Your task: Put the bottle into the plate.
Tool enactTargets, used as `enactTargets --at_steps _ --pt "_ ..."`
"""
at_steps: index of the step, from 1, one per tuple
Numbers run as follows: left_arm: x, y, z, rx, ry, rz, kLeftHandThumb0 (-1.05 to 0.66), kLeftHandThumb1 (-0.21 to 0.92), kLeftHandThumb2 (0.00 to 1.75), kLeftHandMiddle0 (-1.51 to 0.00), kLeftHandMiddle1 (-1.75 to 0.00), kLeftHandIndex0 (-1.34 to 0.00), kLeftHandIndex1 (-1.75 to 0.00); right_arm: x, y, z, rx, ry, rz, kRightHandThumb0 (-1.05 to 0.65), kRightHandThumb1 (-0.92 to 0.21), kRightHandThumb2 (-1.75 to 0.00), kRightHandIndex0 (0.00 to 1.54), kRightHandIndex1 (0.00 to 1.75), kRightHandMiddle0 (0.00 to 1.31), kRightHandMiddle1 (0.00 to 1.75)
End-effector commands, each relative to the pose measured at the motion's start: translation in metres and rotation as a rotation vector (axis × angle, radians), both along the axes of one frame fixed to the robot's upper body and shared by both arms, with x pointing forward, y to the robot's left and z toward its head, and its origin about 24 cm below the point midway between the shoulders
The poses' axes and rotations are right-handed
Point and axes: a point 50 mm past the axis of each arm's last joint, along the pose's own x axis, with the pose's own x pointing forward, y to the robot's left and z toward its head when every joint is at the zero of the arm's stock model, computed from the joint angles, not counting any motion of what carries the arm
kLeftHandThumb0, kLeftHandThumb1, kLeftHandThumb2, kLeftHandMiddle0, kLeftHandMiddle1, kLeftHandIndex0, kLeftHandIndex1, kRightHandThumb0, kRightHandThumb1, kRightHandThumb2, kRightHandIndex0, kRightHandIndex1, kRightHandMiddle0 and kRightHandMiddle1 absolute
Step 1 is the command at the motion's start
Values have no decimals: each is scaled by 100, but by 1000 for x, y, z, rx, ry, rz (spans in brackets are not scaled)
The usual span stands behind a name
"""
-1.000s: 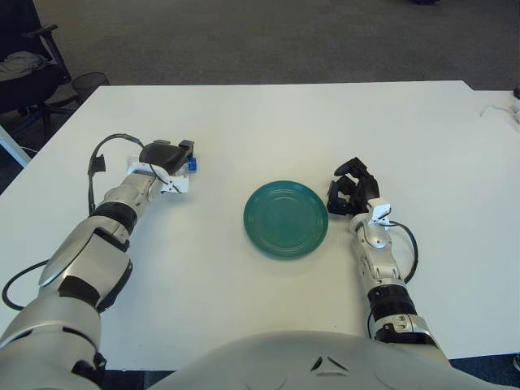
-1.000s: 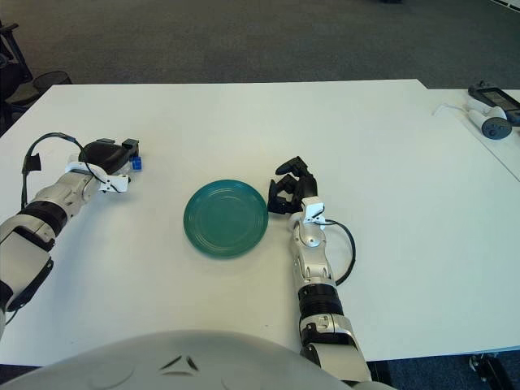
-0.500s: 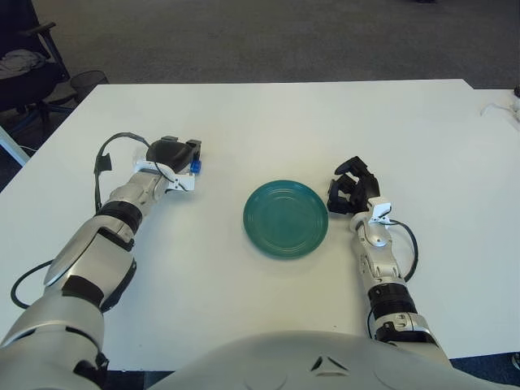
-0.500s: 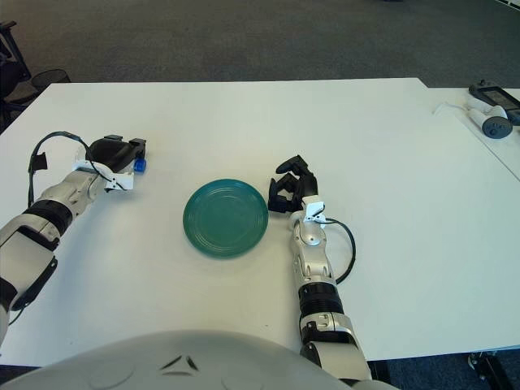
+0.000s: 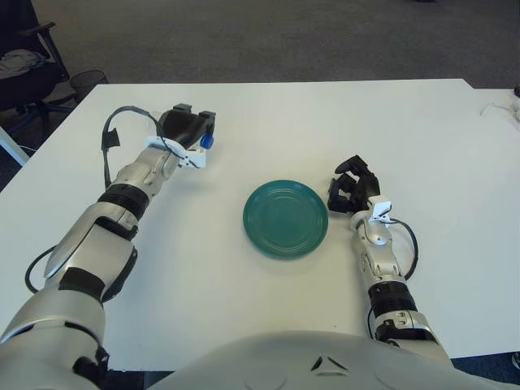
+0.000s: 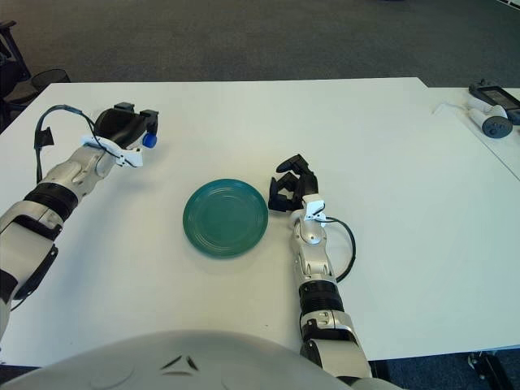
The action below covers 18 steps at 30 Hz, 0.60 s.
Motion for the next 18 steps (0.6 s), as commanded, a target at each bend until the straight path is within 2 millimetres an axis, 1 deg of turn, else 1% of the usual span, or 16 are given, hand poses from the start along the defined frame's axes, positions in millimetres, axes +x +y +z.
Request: enactTargets --at_steps 1,5,7,9,11,13,18 --pt "1 -8 26 -15 -63 -33 0 3 161 -73 -174 -73 -165 -24 -7 -41 23 224 -27 0 -15 -148 79 163 51 175" --pt "-1 -13 36 -27 -96 -51 0 7 159 -69 -175 -68 -173 -24 -7 -41 19 225 -30 0 -14 -148 79 162 51 175" --pt "-2 -17 41 -31 -114 -67 -1 1 160 -77 -175 -78 -154 -24 -7 -41 15 225 -32 0 -14 -148 80 162 51 175" --pt "-4 -22 48 -35 -137 -88 -1 -3 163 -83 -175 -80 -150 -24 -7 -41 13 225 -34 0 -14 -148 80 162 51 175" --pt "-5 -27 54 -34 -160 -111 0 -6 168 -86 -175 -78 -156 -24 -7 -41 14 224 -34 0 -14 -148 80 162 51 175" --pt "-8 -32 60 -31 -181 -135 0 -6 170 -87 -175 -74 -162 -24 -7 -41 18 223 -32 0 -14 -148 80 162 51 175" --pt "-11 -41 66 -33 -215 -181 0 -5 173 -88 -175 -68 -171 -24 -7 -41 26 221 -29 0 -14 -149 79 163 51 175"
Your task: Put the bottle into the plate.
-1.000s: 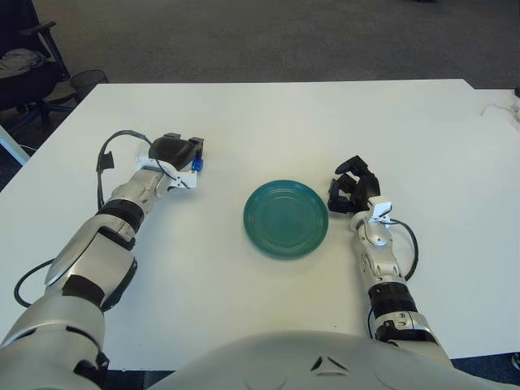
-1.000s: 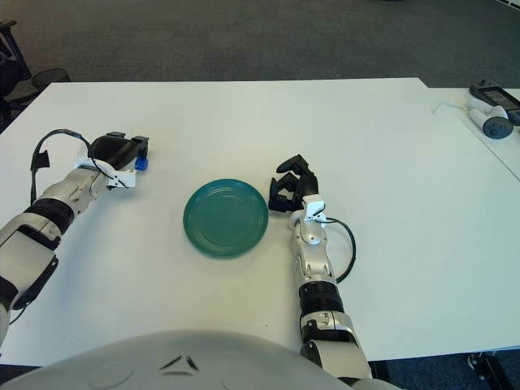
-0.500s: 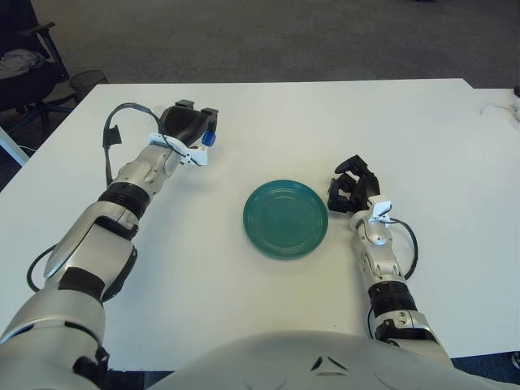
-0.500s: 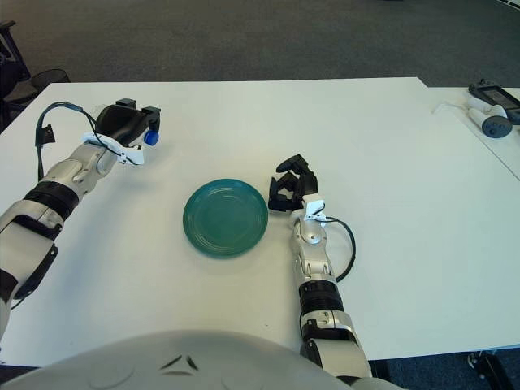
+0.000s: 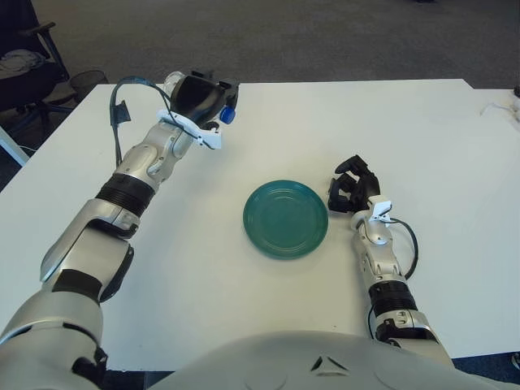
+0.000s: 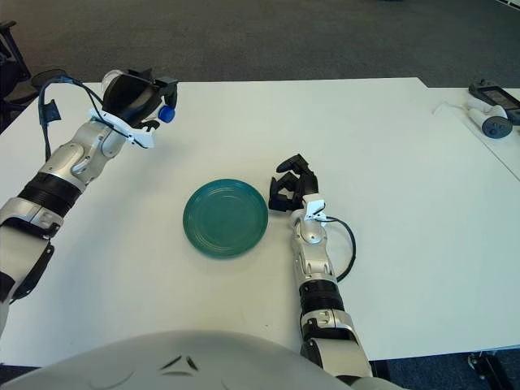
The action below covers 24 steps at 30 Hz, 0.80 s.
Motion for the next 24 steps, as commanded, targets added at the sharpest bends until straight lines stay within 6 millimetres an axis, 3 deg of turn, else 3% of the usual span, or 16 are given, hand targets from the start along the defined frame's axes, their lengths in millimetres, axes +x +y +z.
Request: enactTargets --at_steps 1,6,11,24 --pt "-4 -5 3 10 -21 -24 0 -5 173 -88 -175 -68 -172 -25 -7 -41 28 218 -33 0 -14 -149 79 163 51 175" --pt "-18 -30 12 3 -56 -140 0 -4 172 -88 -175 -66 -174 -25 -6 -40 28 219 -38 0 -15 -149 78 165 51 175" --pt "-29 -43 16 -21 -53 -237 0 -2 170 -86 -175 -63 -174 -25 -6 -40 26 222 -43 0 -15 -148 78 164 50 175" --pt "-77 -80 -16 -34 30 -548 0 7 161 -79 -175 -56 -175 -25 -6 -40 18 227 -47 0 -15 -148 79 162 51 175"
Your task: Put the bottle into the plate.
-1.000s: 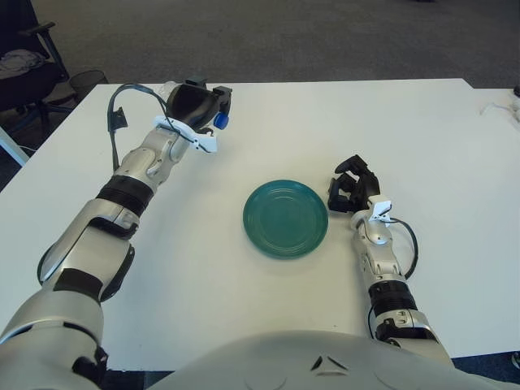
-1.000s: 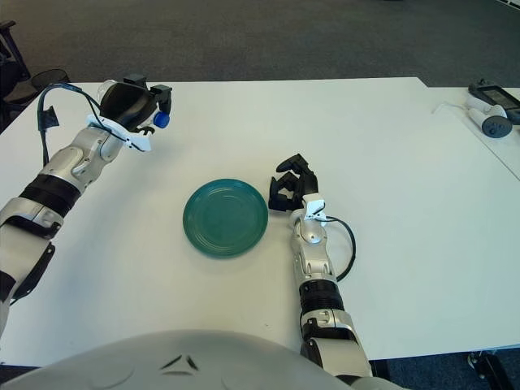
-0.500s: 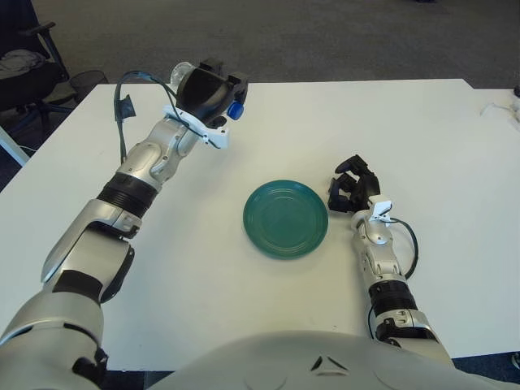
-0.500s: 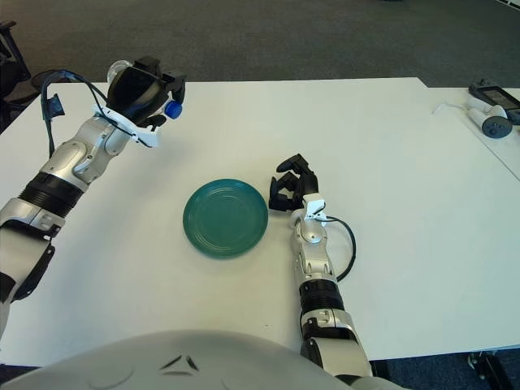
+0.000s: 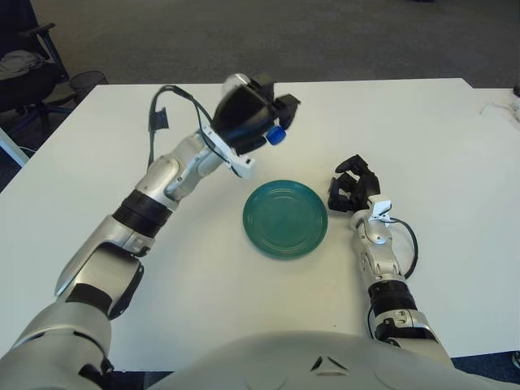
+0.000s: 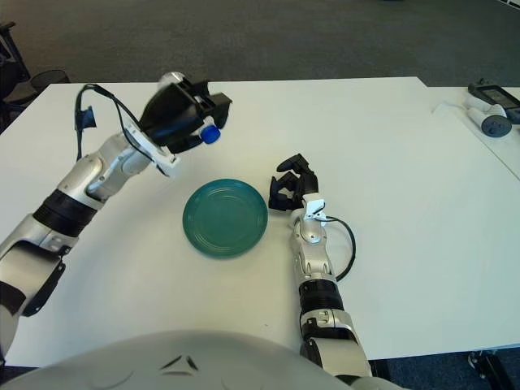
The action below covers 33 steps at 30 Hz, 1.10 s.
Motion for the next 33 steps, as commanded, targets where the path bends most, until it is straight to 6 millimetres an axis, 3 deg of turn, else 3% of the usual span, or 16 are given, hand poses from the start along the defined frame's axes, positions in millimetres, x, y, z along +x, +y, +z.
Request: enactTargets --at_steps 1,11,17,33 --pt "-8 -7 -11 35 32 -62 0 8 159 -78 -175 -55 -175 -25 -5 -41 20 225 -30 0 -15 -148 79 162 51 175" --pt "-34 -8 -24 113 111 -195 0 16 151 -73 -174 -50 -175 -26 2 -36 -2 187 -67 0 -13 -152 78 167 52 175" --pt "-53 -11 -43 144 157 -242 0 17 149 -72 -175 -48 -175 -26 4 -31 -34 166 -106 0 -7 -157 83 165 57 175" --pt "-43 -6 -60 163 122 -210 0 1 165 -84 -175 -64 -168 -25 -3 -38 -12 225 -46 0 -11 -151 82 161 54 175"
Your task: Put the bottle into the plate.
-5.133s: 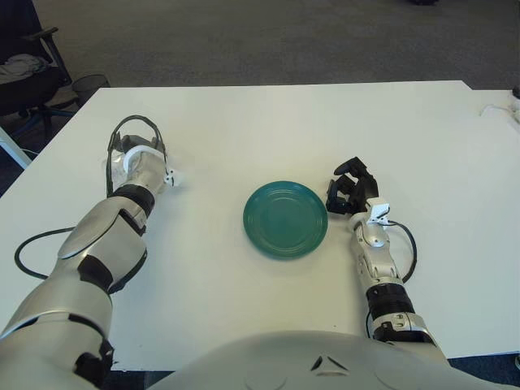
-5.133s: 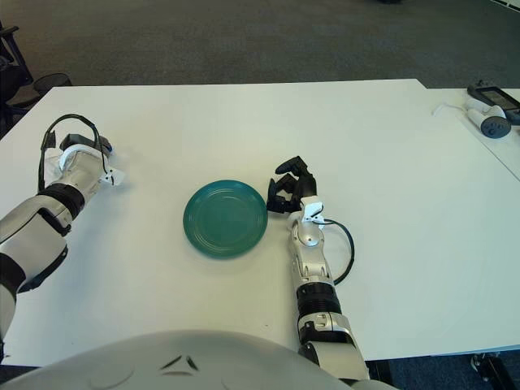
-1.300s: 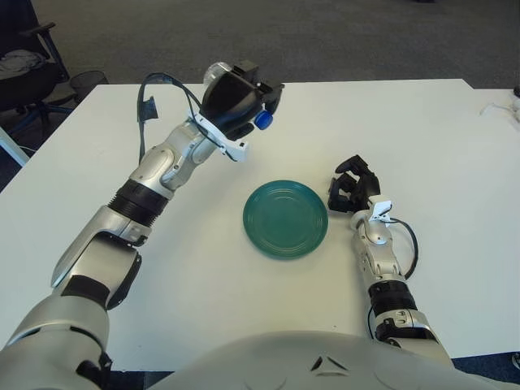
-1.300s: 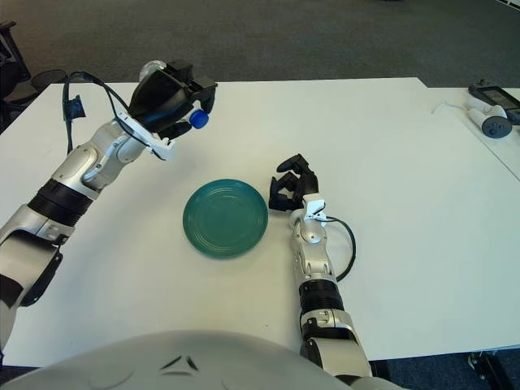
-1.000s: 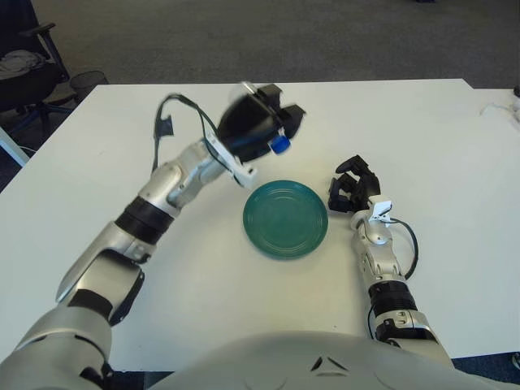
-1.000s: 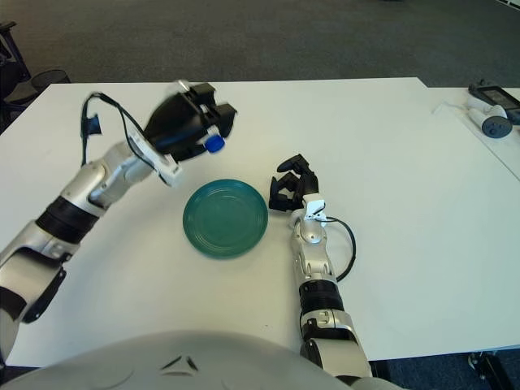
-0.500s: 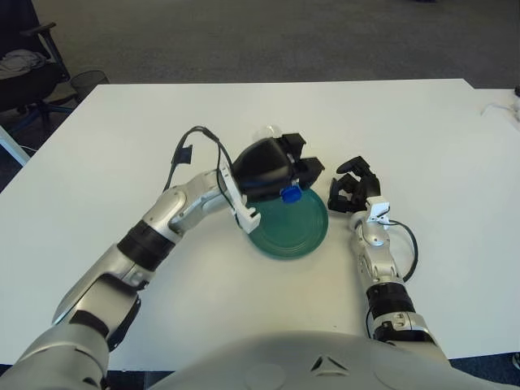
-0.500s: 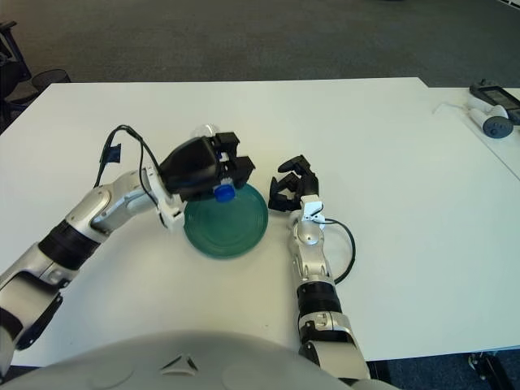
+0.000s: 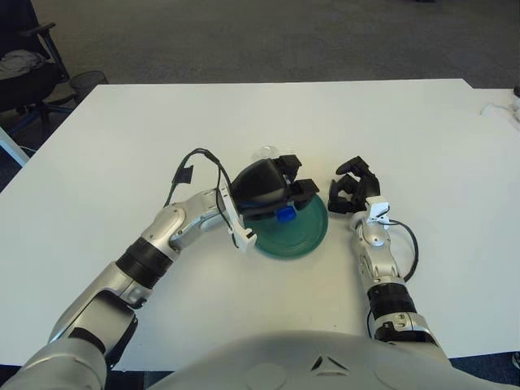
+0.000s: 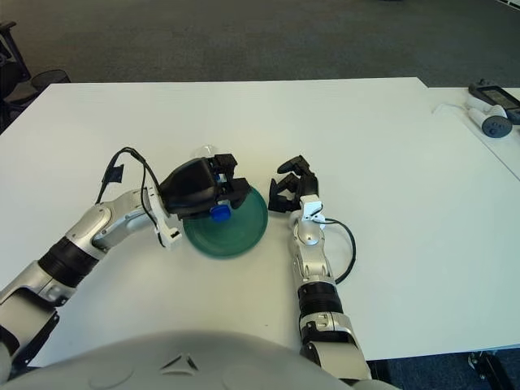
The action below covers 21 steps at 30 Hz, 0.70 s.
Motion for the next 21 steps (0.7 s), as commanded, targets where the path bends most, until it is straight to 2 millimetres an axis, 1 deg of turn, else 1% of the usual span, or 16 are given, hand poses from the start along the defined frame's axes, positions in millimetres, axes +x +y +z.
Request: enactTargets --at_steps 1,5,11,21 --pt "2 0 -1 -3 -14 -16 0 0 166 -85 -175 -65 -169 -23 -5 -39 31 220 -23 0 -11 -151 82 161 54 175" --pt "3 -1 -3 -23 -8 -37 0 -3 170 -87 -175 -65 -172 -23 -5 -39 35 219 -22 0 -12 -150 81 161 53 175" --pt "8 -2 -4 -53 -32 -68 0 -4 172 -88 -175 -65 -174 -23 -6 -40 36 212 -14 0 -13 -150 80 163 52 175" --pt "15 1 1 -34 -69 -75 0 -1 170 -86 -175 -63 -175 -24 -5 -39 30 191 -23 0 -13 -149 80 161 52 175"
